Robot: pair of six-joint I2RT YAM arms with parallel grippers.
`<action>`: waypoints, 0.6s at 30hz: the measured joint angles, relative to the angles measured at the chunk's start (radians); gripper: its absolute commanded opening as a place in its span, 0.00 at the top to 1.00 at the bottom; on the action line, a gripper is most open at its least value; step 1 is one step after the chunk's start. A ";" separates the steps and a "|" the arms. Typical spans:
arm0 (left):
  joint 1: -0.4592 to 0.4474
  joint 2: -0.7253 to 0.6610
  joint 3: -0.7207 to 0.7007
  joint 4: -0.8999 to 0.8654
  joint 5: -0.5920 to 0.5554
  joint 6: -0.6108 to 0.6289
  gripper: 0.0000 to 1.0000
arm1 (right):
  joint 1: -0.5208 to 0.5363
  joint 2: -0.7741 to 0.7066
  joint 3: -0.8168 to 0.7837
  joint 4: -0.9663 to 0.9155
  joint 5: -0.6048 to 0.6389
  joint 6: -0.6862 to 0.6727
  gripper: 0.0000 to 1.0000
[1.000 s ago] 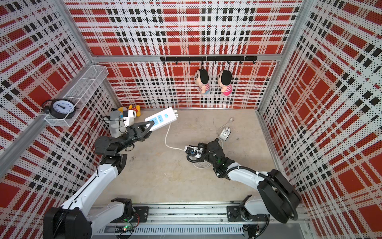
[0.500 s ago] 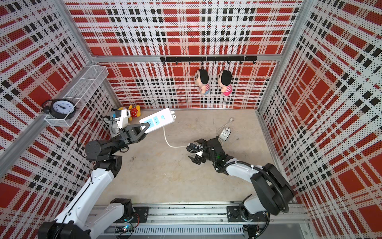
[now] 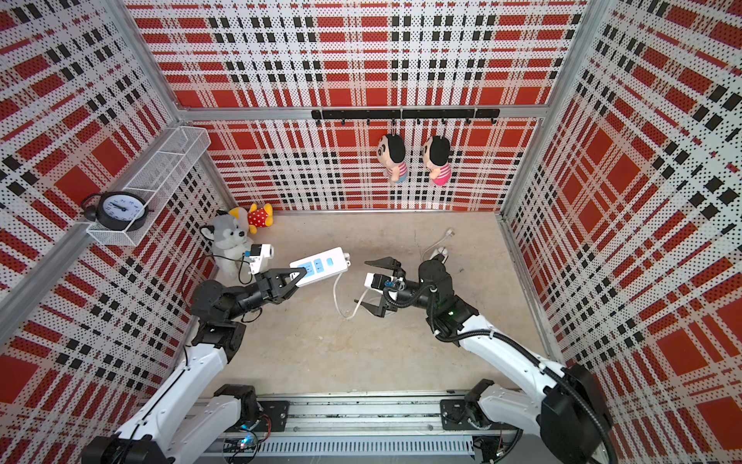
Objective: Unwrap the cord wrapped around the power strip
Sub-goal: Unwrap the power cord from the power strip.
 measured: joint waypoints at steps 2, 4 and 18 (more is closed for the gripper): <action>0.000 -0.010 0.000 0.000 0.000 0.001 1.00 | 0.001 0.060 0.004 0.044 -0.035 0.034 0.03; 0.000 -0.011 0.004 0.000 -0.002 0.005 1.00 | 0.006 0.103 0.000 0.068 -0.039 0.057 0.03; -0.001 0.124 0.249 -0.010 -0.104 0.040 1.00 | 0.028 0.066 -0.224 -0.044 0.364 0.124 0.00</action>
